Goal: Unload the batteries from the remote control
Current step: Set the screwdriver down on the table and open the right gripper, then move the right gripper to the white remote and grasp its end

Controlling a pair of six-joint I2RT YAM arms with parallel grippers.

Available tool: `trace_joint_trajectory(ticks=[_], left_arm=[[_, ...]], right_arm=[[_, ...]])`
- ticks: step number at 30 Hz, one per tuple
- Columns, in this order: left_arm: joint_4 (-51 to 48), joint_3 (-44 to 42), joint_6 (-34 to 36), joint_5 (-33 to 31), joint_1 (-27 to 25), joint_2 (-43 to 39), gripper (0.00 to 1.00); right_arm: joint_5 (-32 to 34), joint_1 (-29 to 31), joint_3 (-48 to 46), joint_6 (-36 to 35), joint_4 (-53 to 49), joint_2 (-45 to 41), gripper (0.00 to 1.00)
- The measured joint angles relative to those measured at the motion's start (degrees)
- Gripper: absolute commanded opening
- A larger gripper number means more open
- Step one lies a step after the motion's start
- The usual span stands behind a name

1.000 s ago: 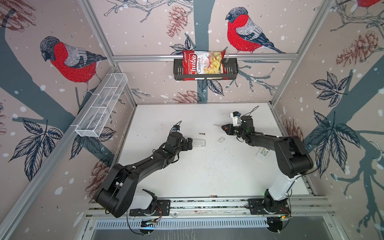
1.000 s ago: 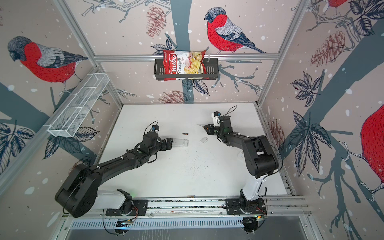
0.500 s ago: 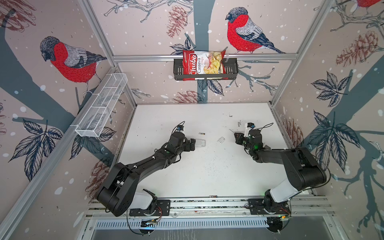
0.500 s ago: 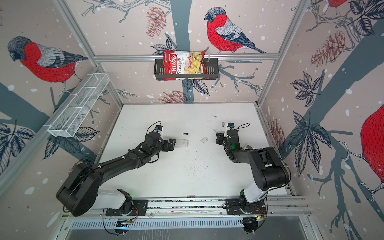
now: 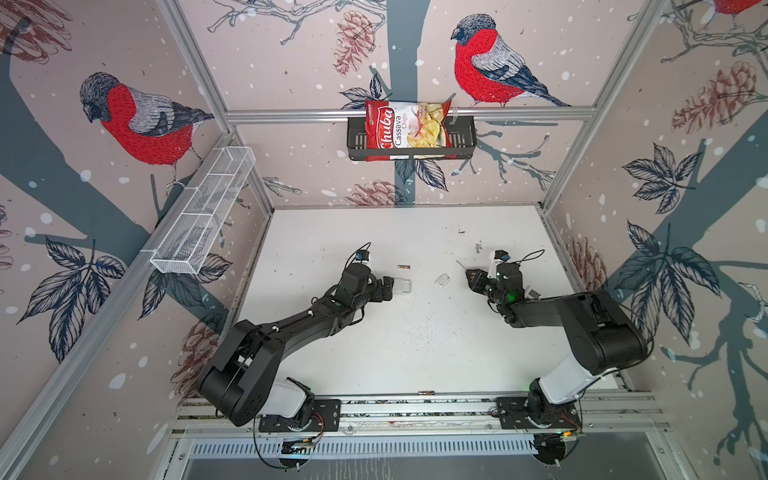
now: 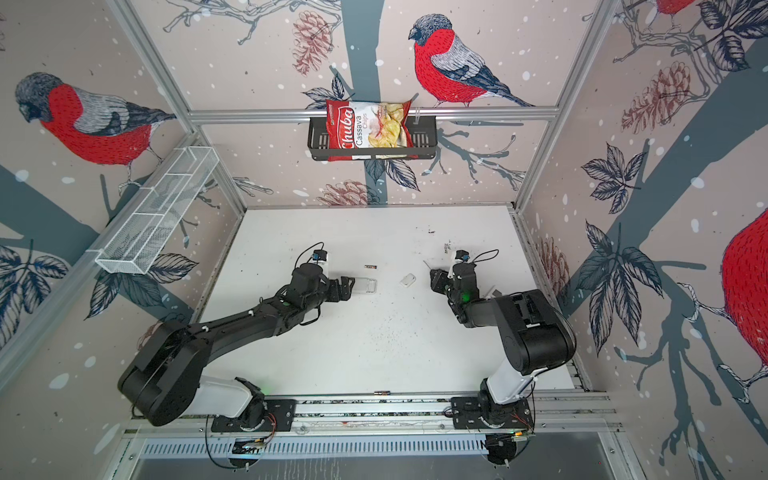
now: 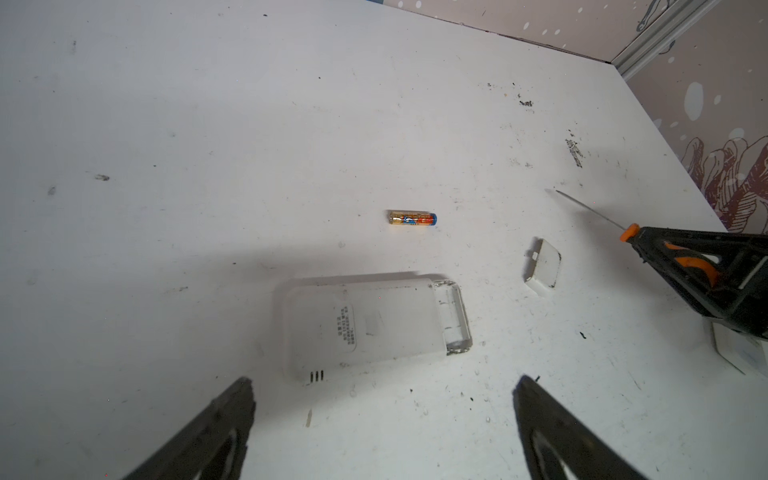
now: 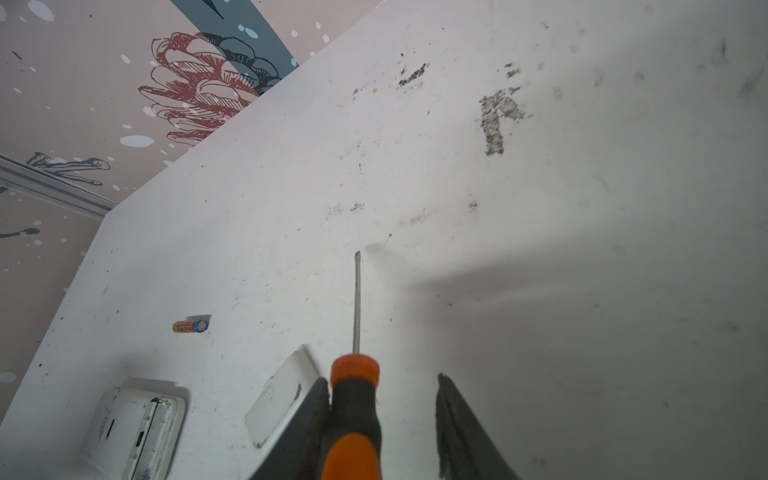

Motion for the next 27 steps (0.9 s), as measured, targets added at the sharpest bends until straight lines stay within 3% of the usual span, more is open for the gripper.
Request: trace_joint_trajectory(ticks=[13,20,27], left_arm=[[1.18,2.32,-0.07,1.33,-0.09,2.67,0.97],[2.8,5.88,-0.07,1.86,-0.22,4.7,0.96],[5.62,10.88,-0.42,3.45,-1.38,11.98,0.97]], right_arm=[[-0.81,-0.15,2.8,-1.31,-8.92,-7.19,0.56],[5.07,-1.44,9.16,-1.55,-24.02,-11.06,0.7],[9.94,-8.98,9.99,0.2,-40.79,-16.09,0.83]])
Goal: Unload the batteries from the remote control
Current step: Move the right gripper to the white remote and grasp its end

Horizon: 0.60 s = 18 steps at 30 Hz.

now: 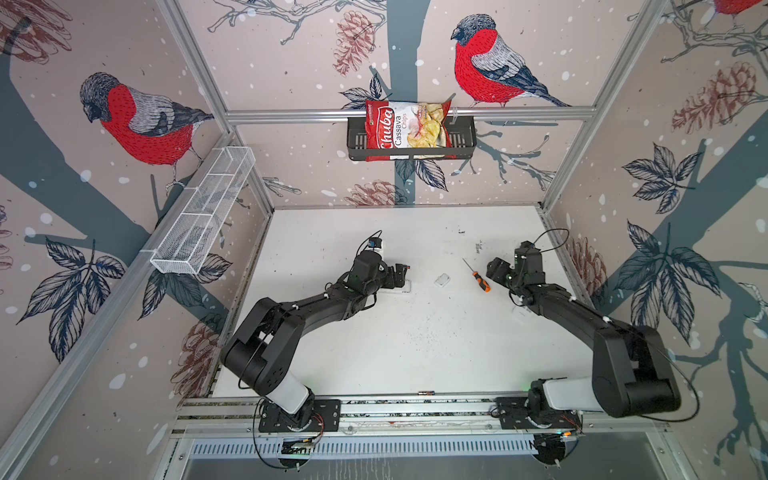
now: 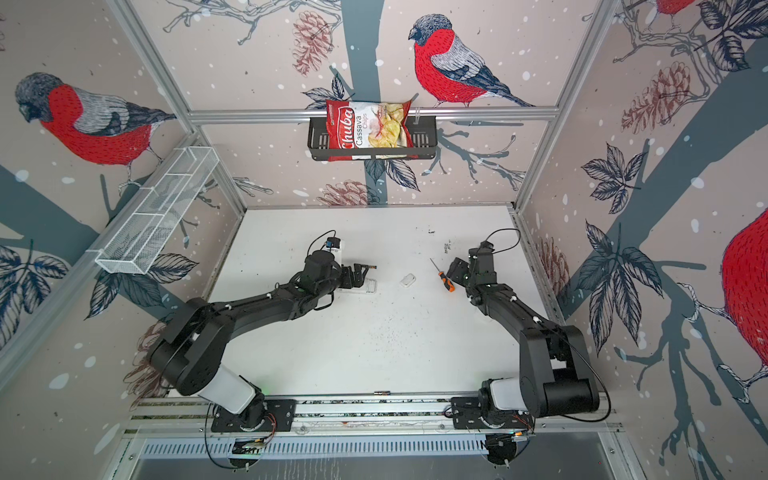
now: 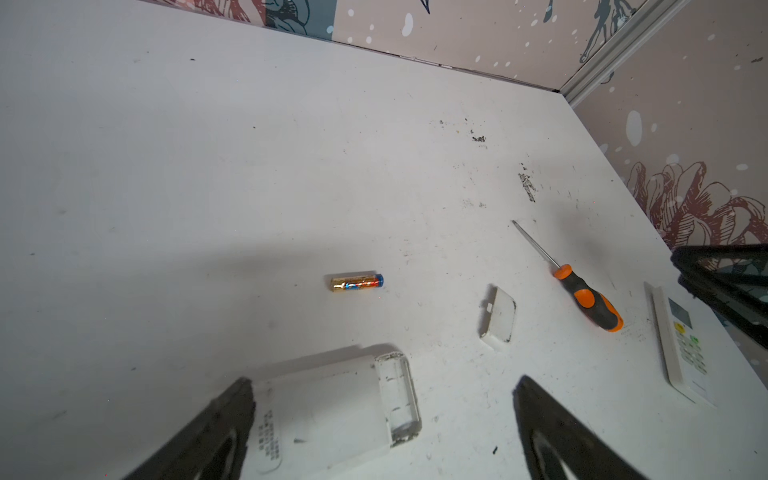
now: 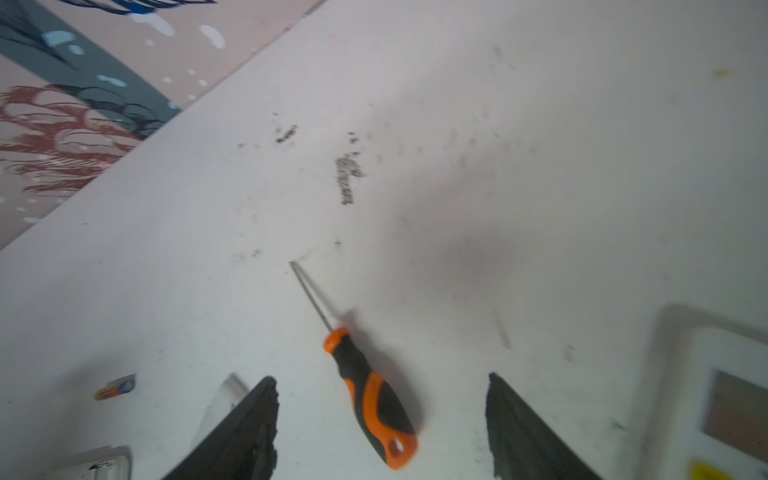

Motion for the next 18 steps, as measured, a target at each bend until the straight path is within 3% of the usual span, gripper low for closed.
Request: trace_joint_trajectory(ticks=[8,18], left_arm=[[4.57,5.4,-1.03,1.11,-2.91,6.16,0.96],[9.51,5.97,-0.98,2.47,-3.02,9.44,0.96]], right_arm=[[2.93,-7.39,-4.24,3.04,-10.56,-7.17,0.9],[4.42,-14.78,-5.7,3.63,-14.62,-6.05,0.93]])
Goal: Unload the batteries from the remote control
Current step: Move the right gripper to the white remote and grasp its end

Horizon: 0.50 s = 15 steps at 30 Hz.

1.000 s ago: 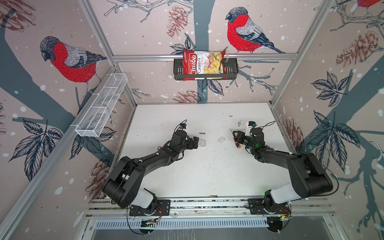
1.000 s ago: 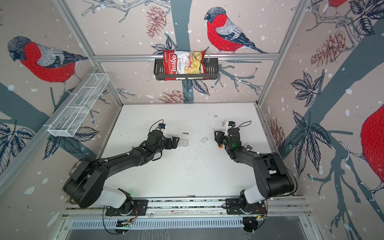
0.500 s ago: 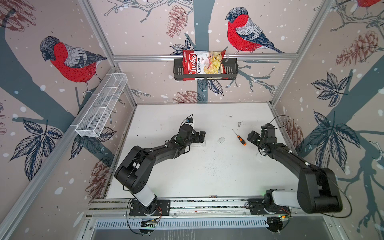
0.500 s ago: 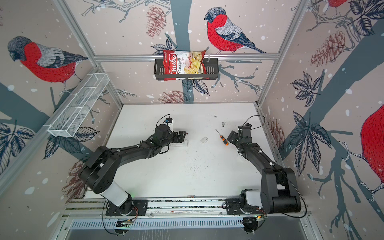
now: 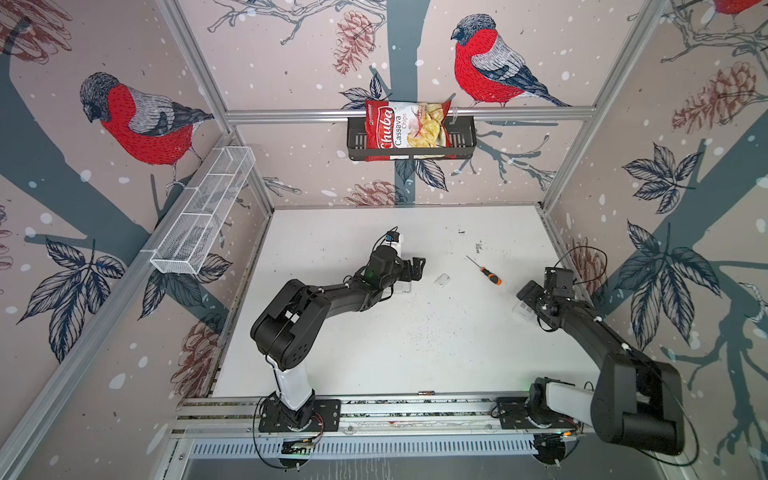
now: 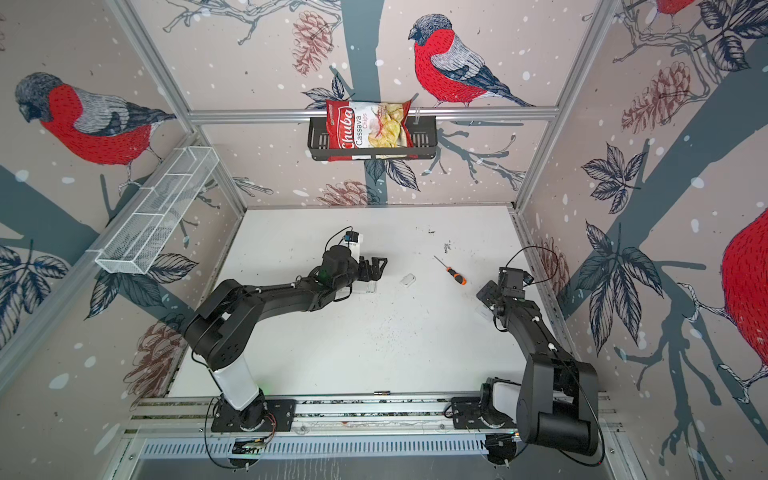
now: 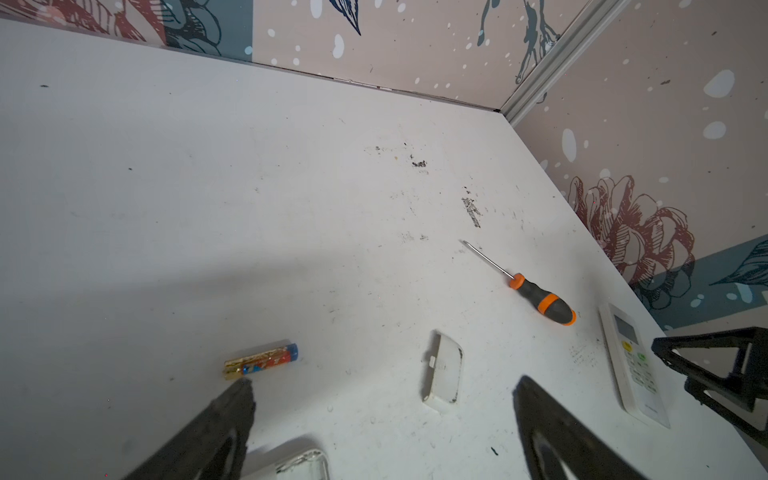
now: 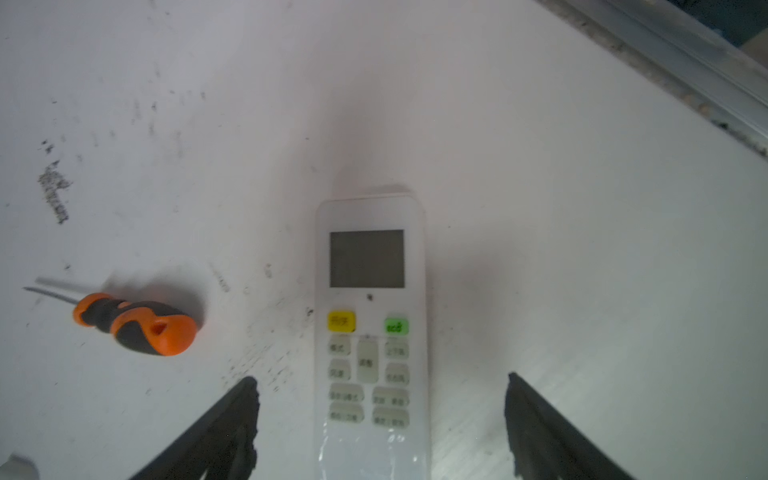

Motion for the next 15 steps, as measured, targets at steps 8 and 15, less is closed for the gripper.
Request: trace_joint_trajectory(ticks=[8,15], left_arm=[[1.92,-1.11,-0.17,1.51,0.0,0.42,0.96],[3.54,-1.66,-0.42,1.81,0.13,0.63,0.96]], right_arm=[[-0.7,-2.49,4.85,-3.67,-0.76,8.15,0.93],[-0.92,-2.86,10.38,-6.64,-1.64,12.96,0.93]])
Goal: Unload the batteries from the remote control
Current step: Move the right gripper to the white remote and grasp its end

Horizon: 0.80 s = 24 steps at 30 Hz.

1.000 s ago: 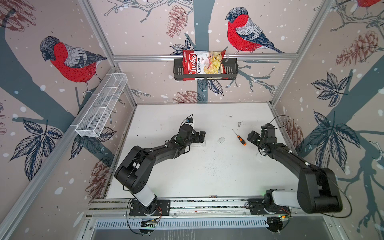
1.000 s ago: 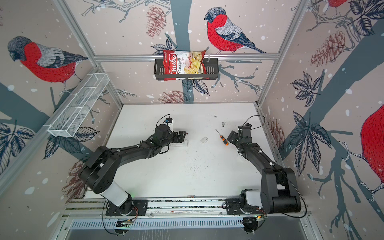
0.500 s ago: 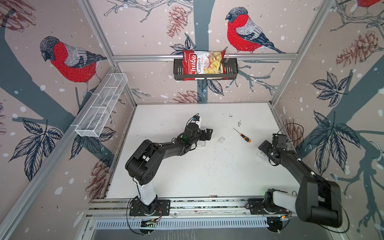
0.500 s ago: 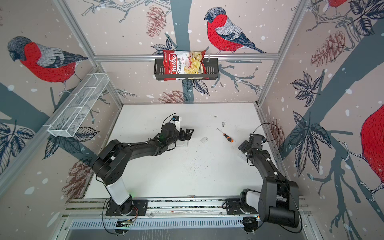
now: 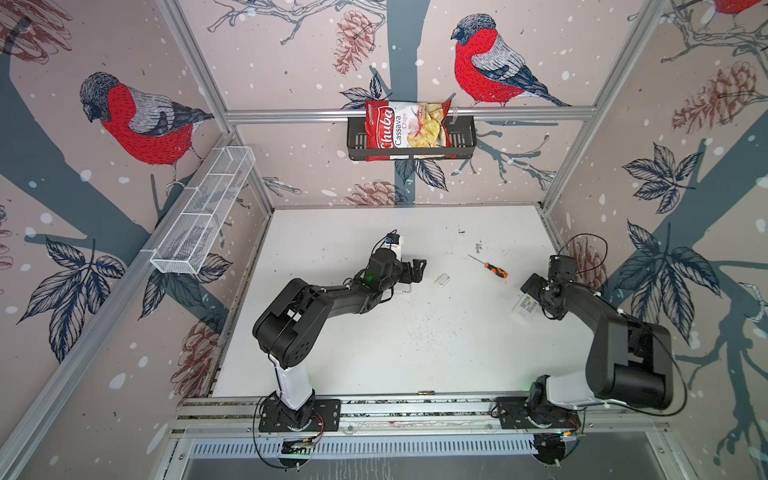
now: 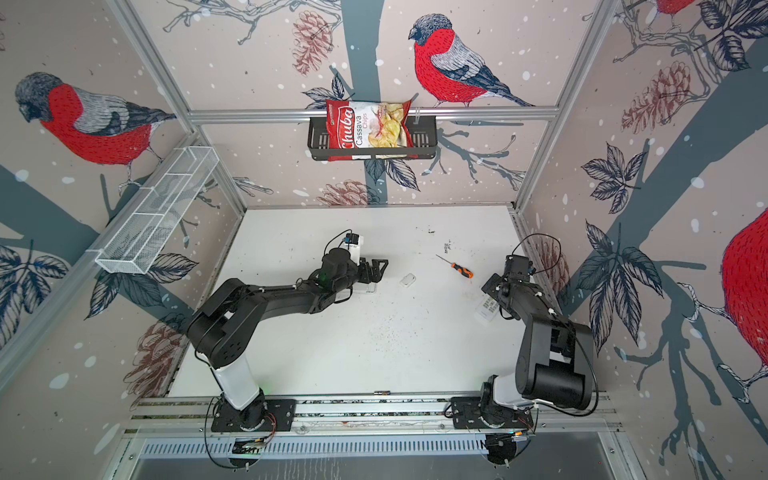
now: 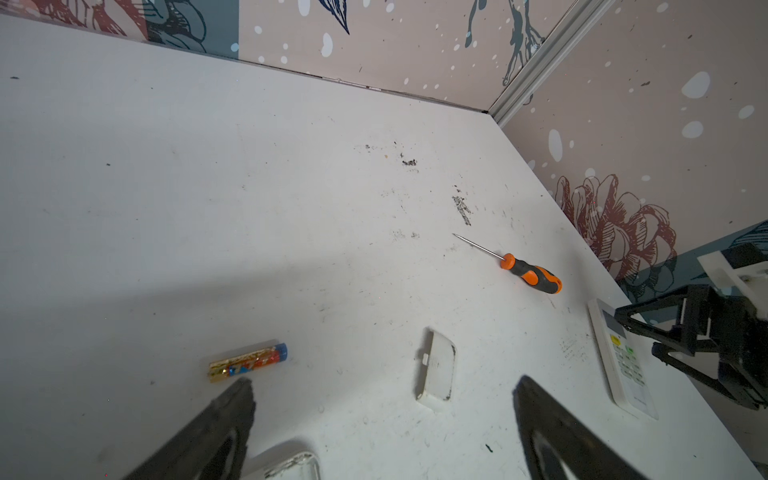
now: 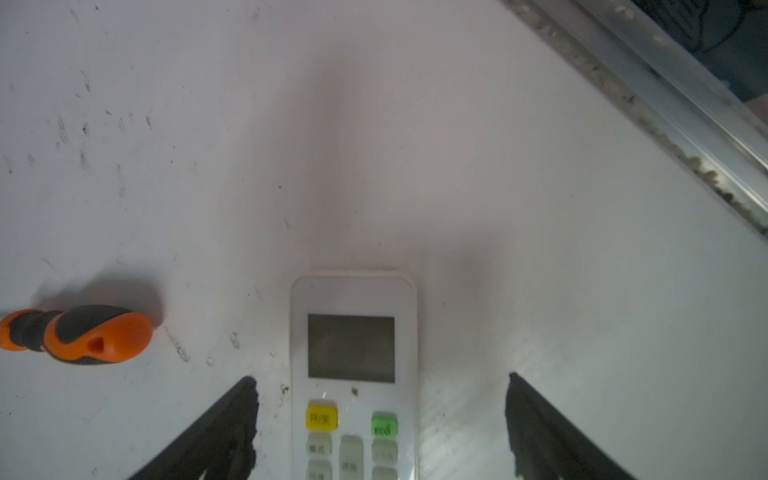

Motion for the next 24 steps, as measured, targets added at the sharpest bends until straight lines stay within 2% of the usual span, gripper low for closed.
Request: trace_joint_trajectory(ticks=[9,13,20,24], left_arm=[[0.31,-0.68,-0.02,0.13,0.63,0.02,0.96],[0.33,-0.85,-0.02,0.15,0.94,0.0,0.96],[0.39,-0.98,-0.2,0.76,1.38,0.04,0.96],[0.39,-0.98,-0.2,1.09,1.51,0.11,0.96]], right_arm=[[0.02,-0.07,3.91,-1.64,-1.25,6.54,0.86],[0.37,-0.04,4.68,-1.81,-1.75,8.26,0.78],[0.63,-0.07,5.64,-2.91,-1.64,9.49,0.53],[0.61,-0.07,5.81,-2.93,-1.81,9.49,0.5]])
